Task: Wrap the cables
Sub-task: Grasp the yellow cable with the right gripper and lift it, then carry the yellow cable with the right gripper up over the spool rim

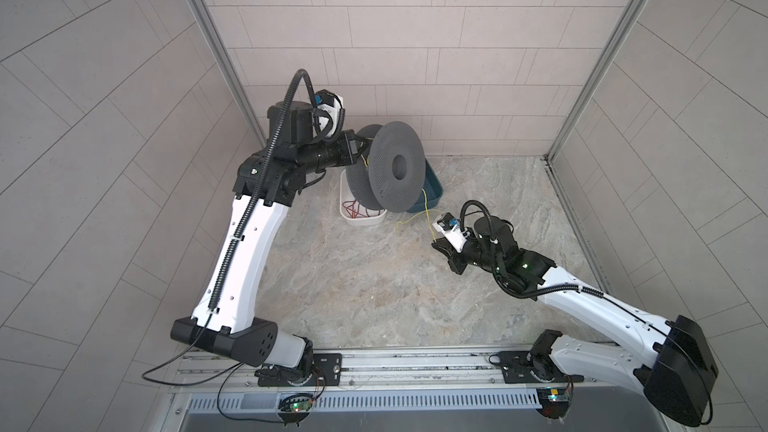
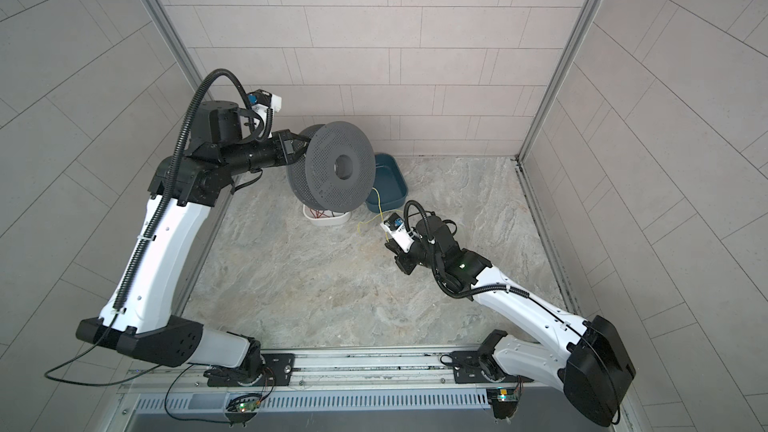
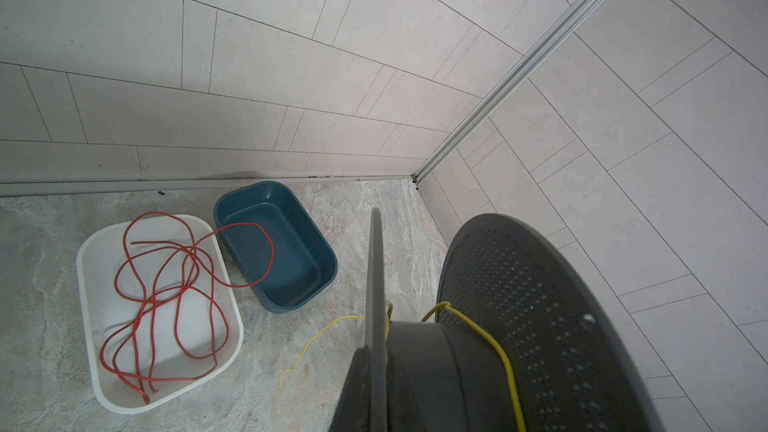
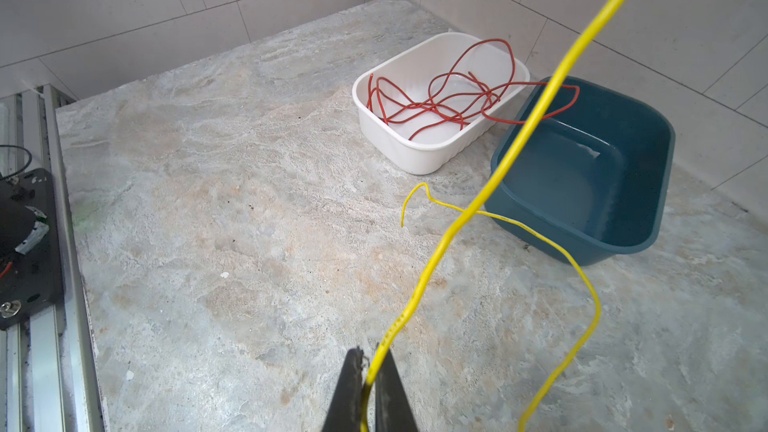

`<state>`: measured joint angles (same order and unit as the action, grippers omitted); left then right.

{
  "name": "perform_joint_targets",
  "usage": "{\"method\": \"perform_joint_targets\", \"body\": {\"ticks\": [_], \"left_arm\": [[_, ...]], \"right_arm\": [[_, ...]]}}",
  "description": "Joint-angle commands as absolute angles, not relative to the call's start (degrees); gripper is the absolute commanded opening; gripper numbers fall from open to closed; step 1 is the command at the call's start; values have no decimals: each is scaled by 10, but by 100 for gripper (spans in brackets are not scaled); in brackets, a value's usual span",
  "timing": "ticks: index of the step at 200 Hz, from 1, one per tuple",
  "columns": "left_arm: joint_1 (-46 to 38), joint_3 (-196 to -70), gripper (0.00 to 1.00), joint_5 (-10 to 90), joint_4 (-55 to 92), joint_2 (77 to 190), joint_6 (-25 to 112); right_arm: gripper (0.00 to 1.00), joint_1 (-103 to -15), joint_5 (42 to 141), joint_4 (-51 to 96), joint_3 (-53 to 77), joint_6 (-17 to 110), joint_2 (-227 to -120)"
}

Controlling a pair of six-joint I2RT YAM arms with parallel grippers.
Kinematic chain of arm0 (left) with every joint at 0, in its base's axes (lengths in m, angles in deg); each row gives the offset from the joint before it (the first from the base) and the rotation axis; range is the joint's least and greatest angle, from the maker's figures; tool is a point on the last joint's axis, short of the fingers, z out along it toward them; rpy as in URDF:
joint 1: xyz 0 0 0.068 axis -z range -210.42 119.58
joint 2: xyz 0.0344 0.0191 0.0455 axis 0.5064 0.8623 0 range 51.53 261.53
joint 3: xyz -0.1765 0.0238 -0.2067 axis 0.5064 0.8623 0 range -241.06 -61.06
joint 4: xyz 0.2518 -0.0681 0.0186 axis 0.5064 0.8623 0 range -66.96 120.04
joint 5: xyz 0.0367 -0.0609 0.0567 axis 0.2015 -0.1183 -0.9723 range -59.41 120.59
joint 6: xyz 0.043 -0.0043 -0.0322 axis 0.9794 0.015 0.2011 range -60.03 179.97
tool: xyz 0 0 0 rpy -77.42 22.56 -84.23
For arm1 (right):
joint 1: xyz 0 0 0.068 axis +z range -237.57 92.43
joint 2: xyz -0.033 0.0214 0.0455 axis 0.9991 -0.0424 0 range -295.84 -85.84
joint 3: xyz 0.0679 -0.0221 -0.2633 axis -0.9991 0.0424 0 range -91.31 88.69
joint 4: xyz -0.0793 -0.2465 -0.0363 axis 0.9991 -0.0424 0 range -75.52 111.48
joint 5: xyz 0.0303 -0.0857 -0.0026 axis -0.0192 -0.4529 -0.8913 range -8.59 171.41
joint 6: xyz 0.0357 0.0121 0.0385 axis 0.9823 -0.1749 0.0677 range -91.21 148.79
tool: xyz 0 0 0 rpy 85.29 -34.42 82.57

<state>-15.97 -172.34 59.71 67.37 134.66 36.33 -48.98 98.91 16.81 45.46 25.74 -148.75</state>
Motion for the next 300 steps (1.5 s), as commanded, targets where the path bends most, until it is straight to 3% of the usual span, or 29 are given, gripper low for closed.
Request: {"method": "perform_joint_targets", "body": {"ticks": [1,103,141,230,300], "left_arm": [[-164,-1724,0,597,612,1334,341],[-161,-1619,0,391,558,1319,263],[-135,-1590,0,303,551,1311,295],[-34,-1589,0,144,589,1327,422],[2,-1588,0,109,609,1346,459]], "right_arm": [[2,-481,984,152,438,255,-1484],[0,-362,936,97,375,217,-1524],[0,-325,915,44,304,184,-1545],[0,-320,841,-16,170,126,-1558],[0,-323,820,-13,74,123,-1591]]}}
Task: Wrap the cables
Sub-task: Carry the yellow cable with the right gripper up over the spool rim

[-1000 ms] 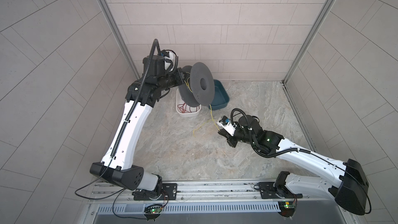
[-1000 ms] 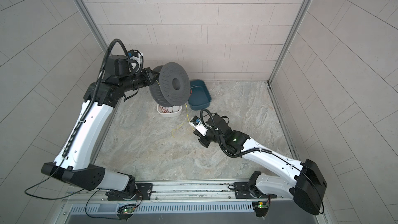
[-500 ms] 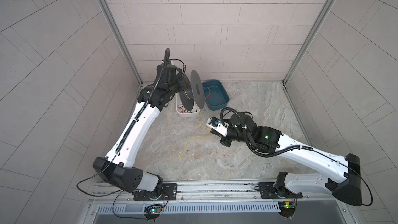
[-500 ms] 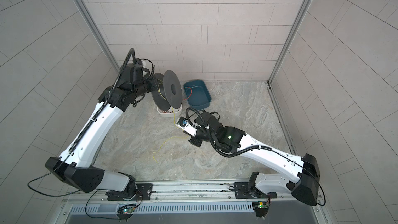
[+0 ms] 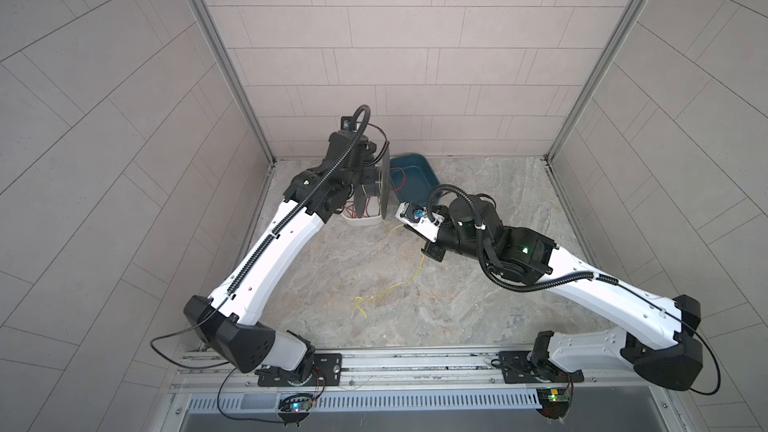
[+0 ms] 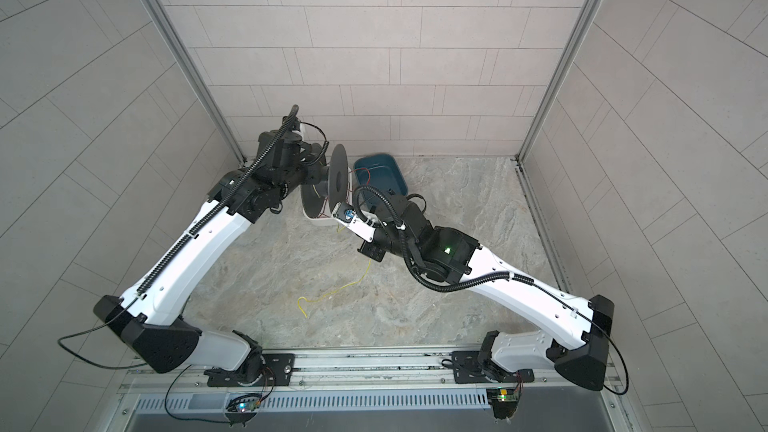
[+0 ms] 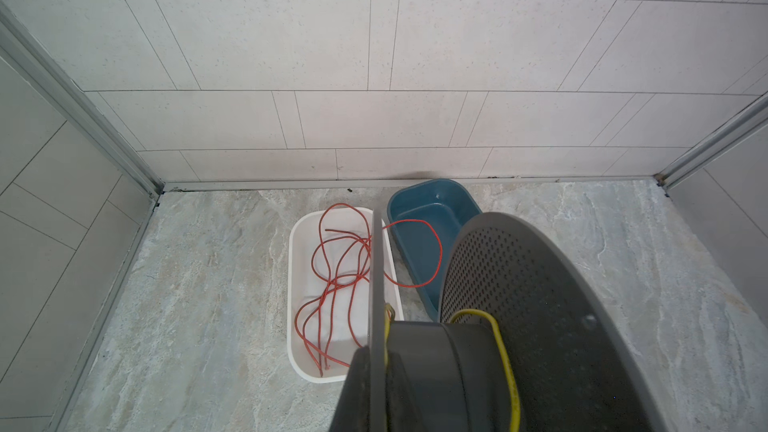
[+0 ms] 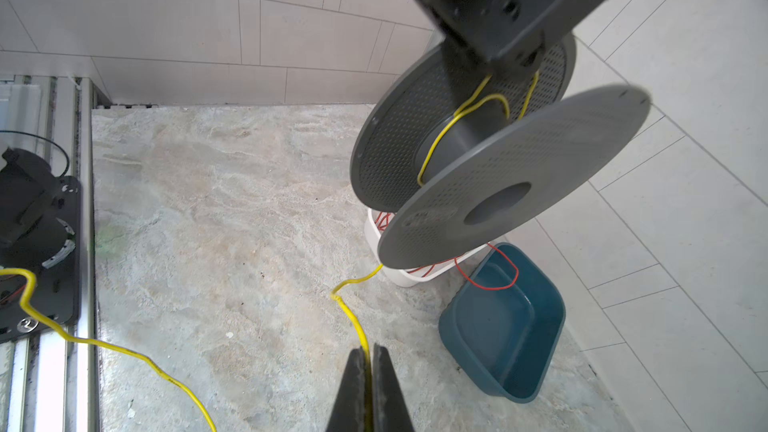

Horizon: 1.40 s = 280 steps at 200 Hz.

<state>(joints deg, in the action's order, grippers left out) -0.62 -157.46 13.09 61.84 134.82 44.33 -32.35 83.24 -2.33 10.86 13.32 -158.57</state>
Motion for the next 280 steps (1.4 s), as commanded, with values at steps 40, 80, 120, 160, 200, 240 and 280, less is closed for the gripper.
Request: {"method": "perform_joint_targets", "body": {"ticks": [40,80,120,160,200,240,280], "left_arm": [[11,-1576,0,108,613,1346,468],[12,-1547,0,155,601,1327,494],[13,-1562,0,194,632,1329,532],[12,-1571,0,241,646,1329,554],[13,-1571,0,276,653,1325,564],[11,-1566,0,312,644,1310,570],[0,-1569,0,346,646,1300,562]], "right_arm": [[0,-330,807,13,42,143,-1600],[0,-372,792,47,25,194,-1601],[0,-440,820,65,9,258,-1616],[0,-475,826,79,3,277,-1633],[0,-505,819,89,-9,300,-1650],[0,-547,845,92,-18,326,-1674],[0,-586,885,95,-5,345,-1688]]}}
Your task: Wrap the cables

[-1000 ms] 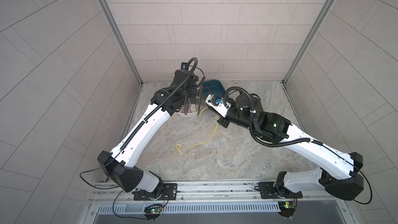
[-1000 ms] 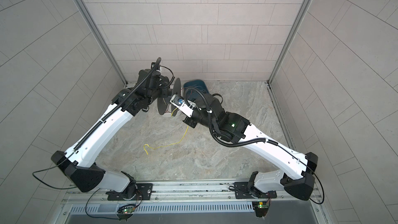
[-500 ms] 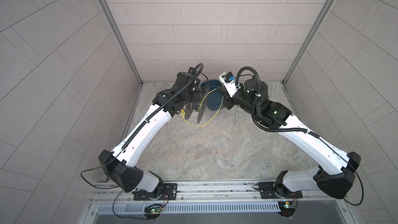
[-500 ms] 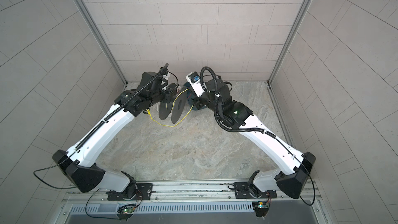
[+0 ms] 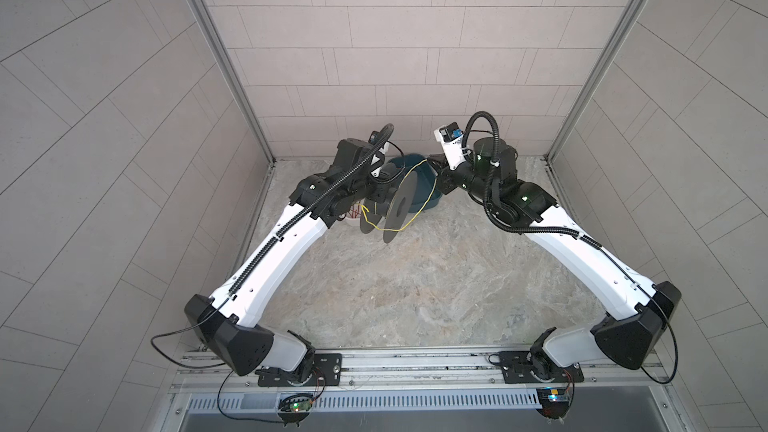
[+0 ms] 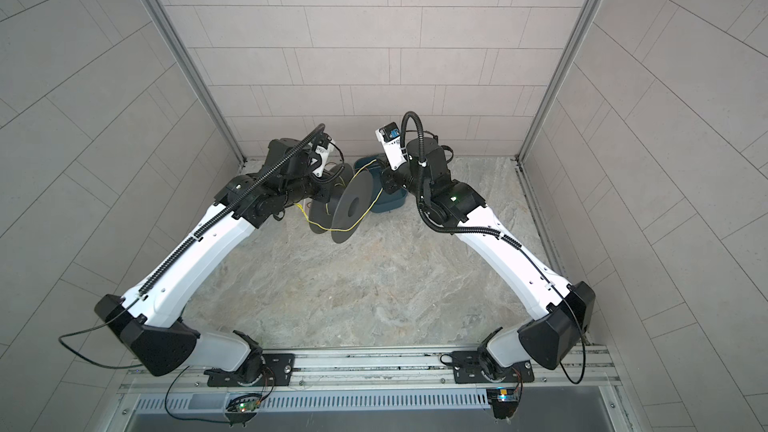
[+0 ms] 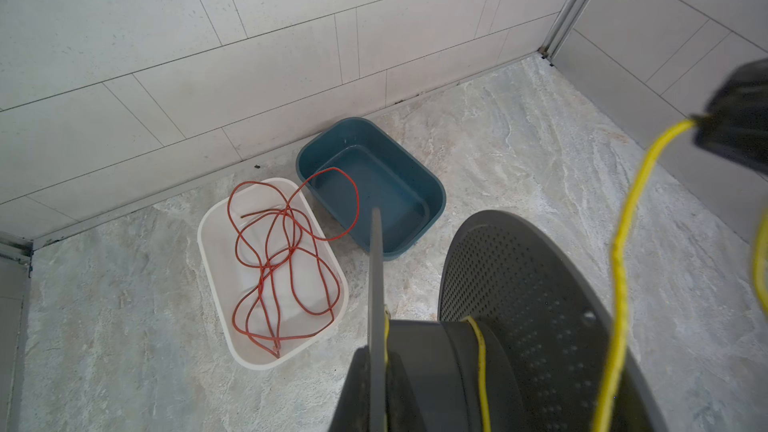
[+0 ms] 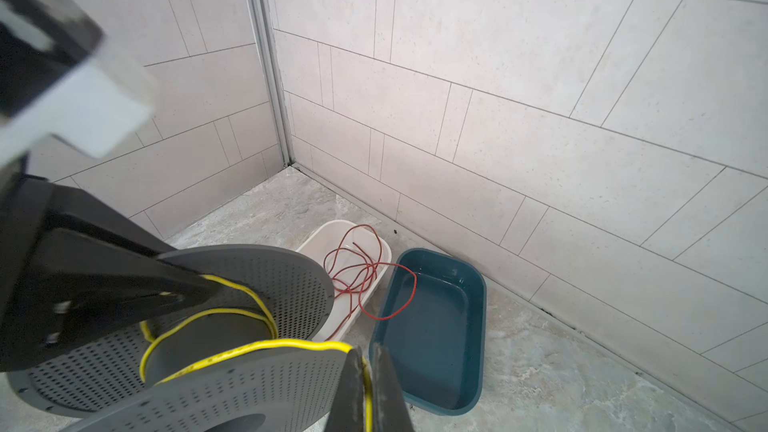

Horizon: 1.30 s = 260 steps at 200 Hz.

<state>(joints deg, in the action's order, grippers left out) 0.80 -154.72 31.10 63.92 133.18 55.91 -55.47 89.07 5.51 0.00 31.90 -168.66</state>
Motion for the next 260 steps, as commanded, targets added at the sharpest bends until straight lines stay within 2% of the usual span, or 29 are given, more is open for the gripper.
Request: {"method": "perform_joint_targets", "body": {"ticks": [1,43,127,188,260], "left_arm": [[-1,-1569,0,347,646,1300,562],[-23,-1572,0,402,637,1293,534],[-63,-1574,0,476,601,1286,468],[-85,-1572,0,504,575,1280,428],[-108,-1537,0,478,501,1270,332]], "right_arm": [[0,-588,887,95,-5,347,-1689],[0,-623,964,125,38,342,-1694],[0,-637,1056,221,152,375,-1709],[0,-637,1078,297,257,380,-1675],[0,-604,1083,342,321,389,-1658]]}}
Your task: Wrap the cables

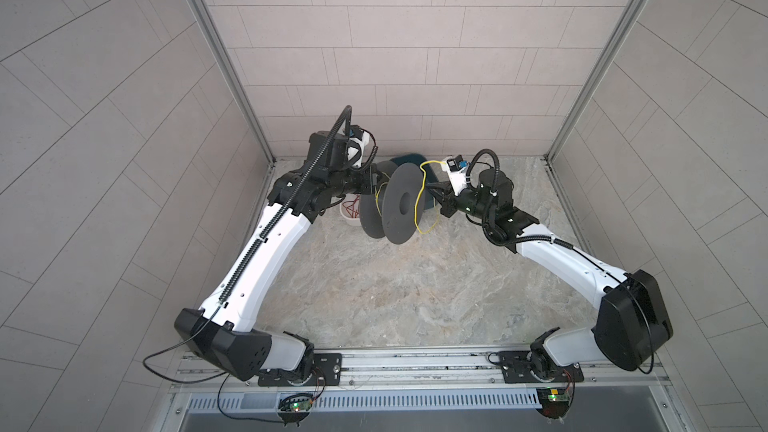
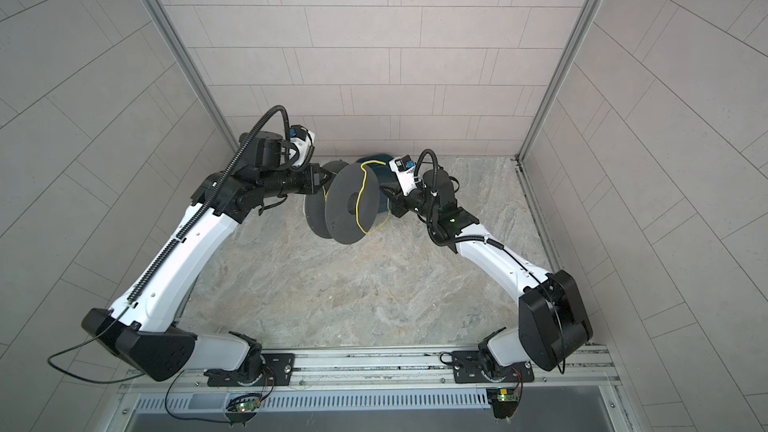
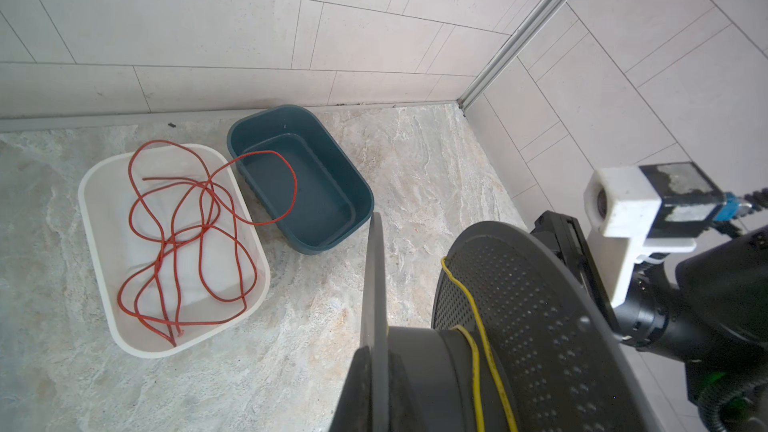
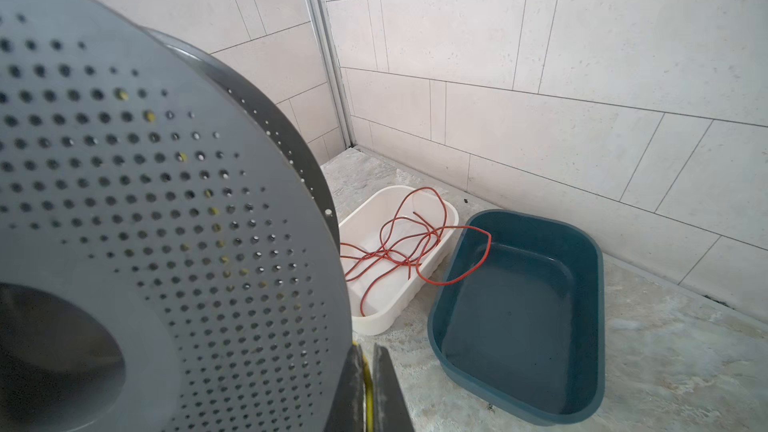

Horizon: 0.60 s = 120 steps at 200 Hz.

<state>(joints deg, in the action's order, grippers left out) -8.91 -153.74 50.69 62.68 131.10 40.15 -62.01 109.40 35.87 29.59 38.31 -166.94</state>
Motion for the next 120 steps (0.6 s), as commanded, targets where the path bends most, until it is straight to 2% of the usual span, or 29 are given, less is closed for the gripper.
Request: {"method": "perform_joint_targets", "body": {"ticks": [1,28,79,120], "left_arm": [[-108,-1536,0,476,501,1270,332],[-108,-1518,0,431,485,1262,317],[-109,-1512,0,448,481,1259,323],[-111,-1512,0,499,480,1258,346]], "right_arm": [[0,-603,1081,342,321,388,-1658],[0,-564,1039,342,337,378,-1649],[0,-536,917,345,363,372,-1626],[0,-541,917,323,331,350,-1634]]}}
